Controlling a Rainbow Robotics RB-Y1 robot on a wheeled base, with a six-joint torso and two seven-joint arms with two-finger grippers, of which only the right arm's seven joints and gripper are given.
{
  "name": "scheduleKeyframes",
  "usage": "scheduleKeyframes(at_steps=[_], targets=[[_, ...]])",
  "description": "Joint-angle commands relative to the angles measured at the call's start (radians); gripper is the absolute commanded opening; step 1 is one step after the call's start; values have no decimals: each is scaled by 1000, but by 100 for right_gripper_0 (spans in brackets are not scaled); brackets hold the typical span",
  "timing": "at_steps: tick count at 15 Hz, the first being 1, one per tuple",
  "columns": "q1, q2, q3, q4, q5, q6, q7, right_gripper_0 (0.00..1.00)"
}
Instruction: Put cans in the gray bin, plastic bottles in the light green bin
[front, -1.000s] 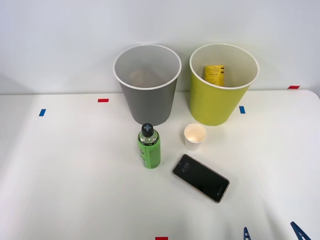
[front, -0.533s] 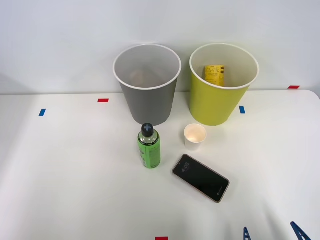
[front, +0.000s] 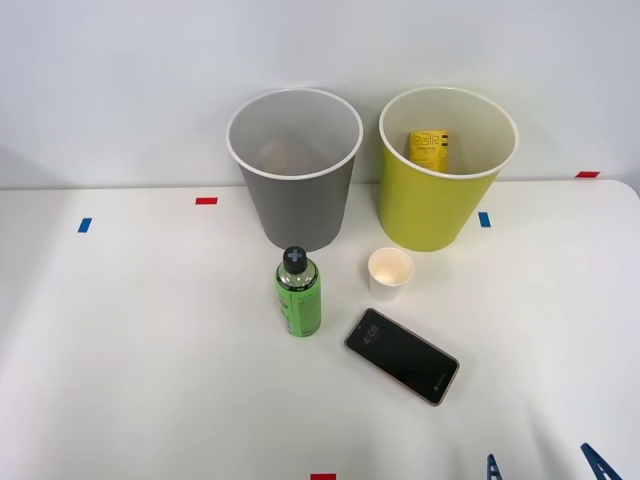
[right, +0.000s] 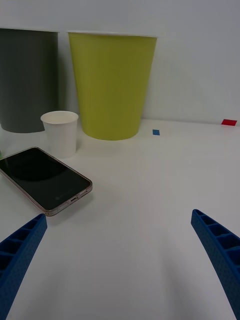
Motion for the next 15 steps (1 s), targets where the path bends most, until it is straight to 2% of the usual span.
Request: scheduleKeyframes(at_steps=[1, 5, 8, 12, 15], targets=[[0, 0, 0, 0, 0, 0, 0, 100], [-25, 11, 12, 38, -14, 12, 2, 100], [-23, -11, 40, 37, -37, -18, 15, 100], [-40, -106, 72, 25, -61, -40, 48, 100], [-137, -245, 156, 23, -126, -40, 74, 100]])
